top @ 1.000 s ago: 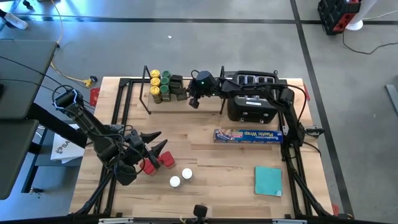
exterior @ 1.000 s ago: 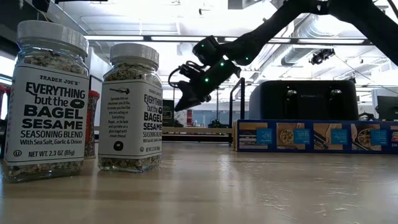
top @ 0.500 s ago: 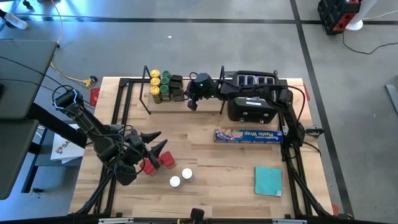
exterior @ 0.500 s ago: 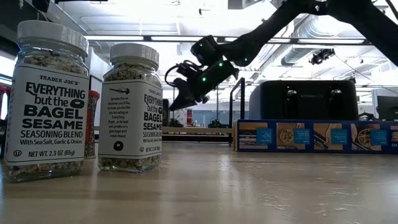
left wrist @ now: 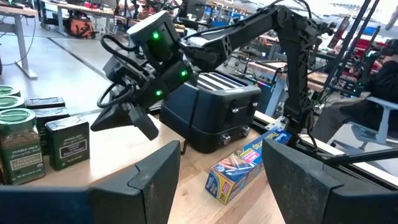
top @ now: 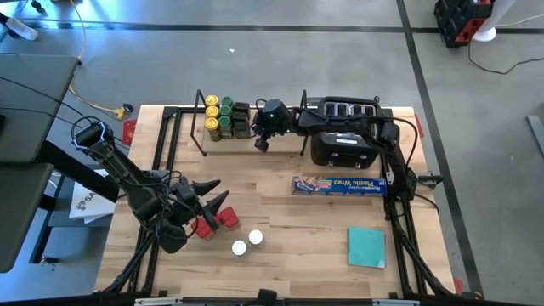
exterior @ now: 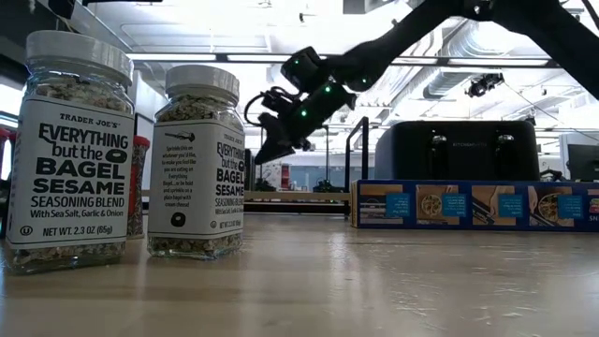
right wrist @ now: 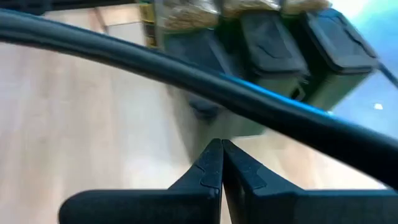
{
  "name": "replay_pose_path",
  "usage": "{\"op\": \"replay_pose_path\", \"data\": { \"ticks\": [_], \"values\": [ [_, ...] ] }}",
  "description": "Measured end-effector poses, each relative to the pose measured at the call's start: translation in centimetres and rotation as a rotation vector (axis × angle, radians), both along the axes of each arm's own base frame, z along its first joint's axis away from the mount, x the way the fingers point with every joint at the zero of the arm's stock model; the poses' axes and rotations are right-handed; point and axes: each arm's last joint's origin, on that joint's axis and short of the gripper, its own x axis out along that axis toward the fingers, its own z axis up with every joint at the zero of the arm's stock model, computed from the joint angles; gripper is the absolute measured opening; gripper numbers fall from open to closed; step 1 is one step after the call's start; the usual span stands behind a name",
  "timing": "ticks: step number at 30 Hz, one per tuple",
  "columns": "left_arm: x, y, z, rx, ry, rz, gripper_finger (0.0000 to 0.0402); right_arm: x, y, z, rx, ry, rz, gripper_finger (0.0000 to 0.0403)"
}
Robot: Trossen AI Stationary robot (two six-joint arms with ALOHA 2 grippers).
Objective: Shelf spices
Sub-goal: Put the green seasoning can on the shelf aligned with the other green seasoning cans, then put the left white seasoning bottle on the shelf
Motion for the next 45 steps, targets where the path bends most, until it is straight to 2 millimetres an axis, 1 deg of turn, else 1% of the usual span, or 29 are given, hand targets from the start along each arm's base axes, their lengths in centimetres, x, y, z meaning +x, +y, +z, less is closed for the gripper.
{"op": "replay_pose_path", "data": {
  "ticks": [4,6,13,21,24,26,28,30,32,34,37,40,42,45],
  "values": [
    [0.0,0.0,0.0,0.0,0.001,-0.001,0.022,0.5,1.0,0.4,0.009,-0.005,0.036,0.0],
    [0.0,0.0,0.0,0.001,-0.001,0.002,0.022,0.7,1.3,0.5,-0.012,-0.02,0.026,0.0],
    [0.0,0.0,0.0,0.007,0.001,0.004,0.022,0.9,0.4,0.7,-0.031,-0.084,-0.033,0.0],
    [0.0,0.0,0.0,0.003,-0.002,0.005,0.022,1.3,0.8,1.1,-0.052,-0.116,0.005,0.0],
    [0.0,0.0,0.0,0.003,-0.002,0.005,0.022,1.0,1.4,2.2,-0.085,-0.097,0.038,0.0],
    [0.0,0.0,0.0,0.003,-0.002,0.005,0.022,0.6,2.4,4.0,-0.125,-0.089,0.078,0.0],
    [0.0,0.0,0.0,0.002,-0.001,0.001,0.022,-0.3,3.9,5.8,-0.188,-0.058,0.111,0.0],
    [-0.1,-0.2,0.0,-0.004,0.009,-0.019,0.022,-1.7,6.1,7.1,-0.269,-0.005,0.149,0.0],
    [-0.1,-0.3,-0.1,-0.004,0.015,-0.03,0.022,-3.6,8.7,7.6,-0.339,0.035,0.22,0.0],
    [-0.2,-0.6,-0.3,0.003,0.022,-0.04,0.022,-6.1,11.3,7.9,-0.367,0.035,0.288,0.0],
    [0.0,-1.0,-0.8,0.02,0.032,-0.041,0.022,-10.4,14.4,7.5,-0.321,-0.025,0.348,0.0],
    [0.3,-1.3,-1.3,0.03,0.043,-0.037,0.022,-13.9,17.1,6.1,-0.193,-0.105,0.434,0.0],
    [0.8,-1.3,-1.6,0.032,0.044,-0.026,0.022,-15.3,18.9,5.6,-0.124,-0.198,0.518,0.0],
    [1.7,-1.1,-1.7,-0.017,0.041,-0.035,0.022,-16.5,21.2,4.9,-0.049,-0.289,0.598,0.0]
  ]
}}
